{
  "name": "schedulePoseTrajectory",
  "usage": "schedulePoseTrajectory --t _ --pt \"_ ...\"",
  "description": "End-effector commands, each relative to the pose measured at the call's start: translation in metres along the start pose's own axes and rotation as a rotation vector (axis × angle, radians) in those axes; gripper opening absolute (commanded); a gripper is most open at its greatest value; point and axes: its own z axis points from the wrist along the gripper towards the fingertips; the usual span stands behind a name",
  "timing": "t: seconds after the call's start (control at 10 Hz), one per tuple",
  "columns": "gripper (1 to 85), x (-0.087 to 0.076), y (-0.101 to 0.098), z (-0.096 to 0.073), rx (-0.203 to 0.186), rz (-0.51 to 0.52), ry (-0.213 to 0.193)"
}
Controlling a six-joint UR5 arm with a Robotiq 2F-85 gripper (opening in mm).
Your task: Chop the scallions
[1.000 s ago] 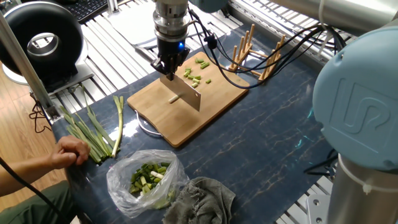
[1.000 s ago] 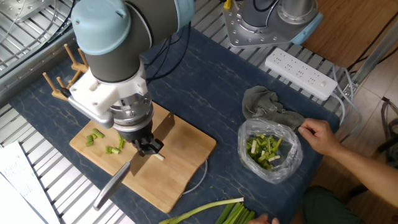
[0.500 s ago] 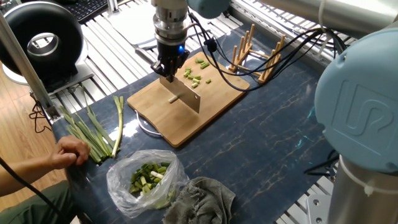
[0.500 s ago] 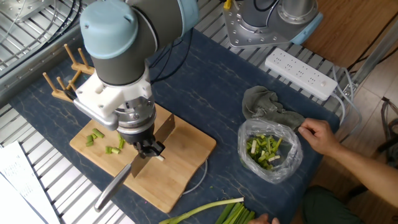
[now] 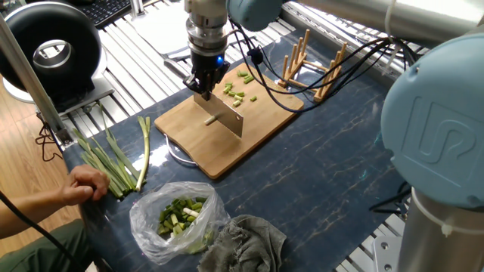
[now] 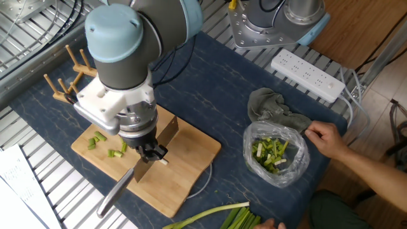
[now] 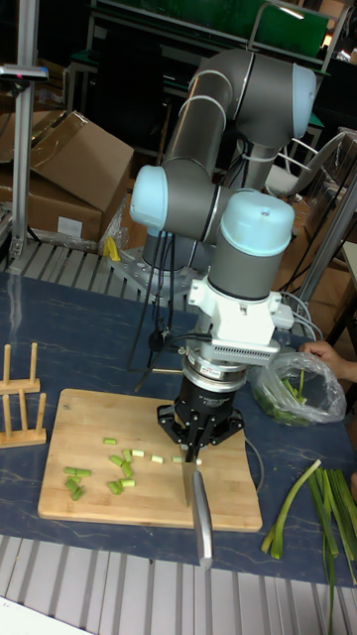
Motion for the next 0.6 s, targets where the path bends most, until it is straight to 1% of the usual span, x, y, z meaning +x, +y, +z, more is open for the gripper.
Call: schedulePoseTrajectory --t 0.0,0.1,0.2,0.3,0.5 --pt "1.7 0.012 -0.021 -0.043 0.007 -0.079 0.062" --pt "1.7 0.016 -0.021 -0.047 0.0 -0.083 0.078" --pt "1.7 0.021 0.002 -0.045 -0.053 -0.015 0.079" --pt "1.7 0.022 0.008 -0.043 -0.056 0.004 0.082" --pt "1.7 0.02 0.035 -0.034 -0.107 0.085 0.067"
